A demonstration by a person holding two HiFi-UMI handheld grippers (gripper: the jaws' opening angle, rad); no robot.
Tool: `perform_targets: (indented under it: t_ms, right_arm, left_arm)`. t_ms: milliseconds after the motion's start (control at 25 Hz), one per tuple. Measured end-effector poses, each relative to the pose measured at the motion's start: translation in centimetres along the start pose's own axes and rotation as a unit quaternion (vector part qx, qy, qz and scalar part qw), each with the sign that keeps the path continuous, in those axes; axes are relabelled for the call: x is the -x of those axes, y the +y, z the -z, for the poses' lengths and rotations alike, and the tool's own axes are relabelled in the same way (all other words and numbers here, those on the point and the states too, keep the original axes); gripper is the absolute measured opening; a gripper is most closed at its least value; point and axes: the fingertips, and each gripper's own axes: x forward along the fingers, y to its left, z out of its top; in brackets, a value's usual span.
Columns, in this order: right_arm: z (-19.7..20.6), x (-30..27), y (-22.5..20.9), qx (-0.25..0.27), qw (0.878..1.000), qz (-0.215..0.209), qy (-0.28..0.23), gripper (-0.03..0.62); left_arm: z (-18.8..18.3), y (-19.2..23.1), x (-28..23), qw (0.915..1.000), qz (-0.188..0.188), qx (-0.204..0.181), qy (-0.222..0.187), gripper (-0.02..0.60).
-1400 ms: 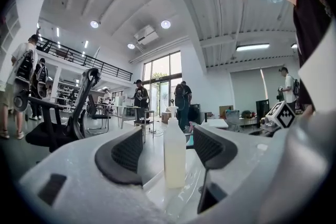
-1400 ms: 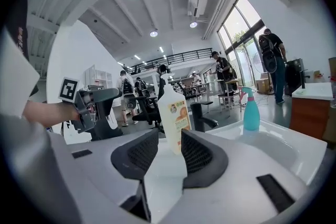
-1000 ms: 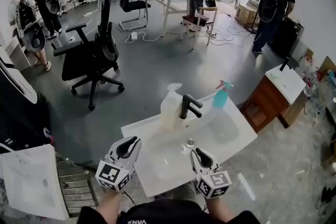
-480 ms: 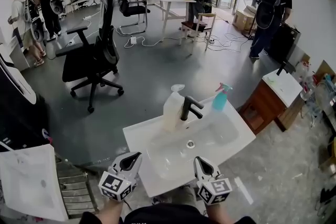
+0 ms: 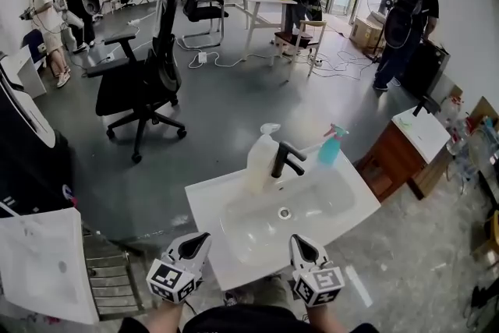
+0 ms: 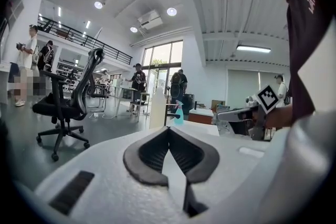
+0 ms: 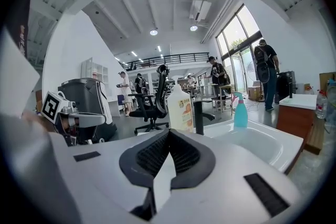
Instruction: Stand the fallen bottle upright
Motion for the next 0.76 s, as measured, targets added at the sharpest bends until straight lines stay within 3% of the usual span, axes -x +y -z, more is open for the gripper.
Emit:
perform_targets:
  t_ms: [760]
  right_arm:
    - [1.0,-0.3,-0.6,0.000,1.000,-0.010,0.012,0.000]
  left_arm:
    - [0.8,-0.3,-0.9,0.9999,-0.002,0.009,0.006,0.020]
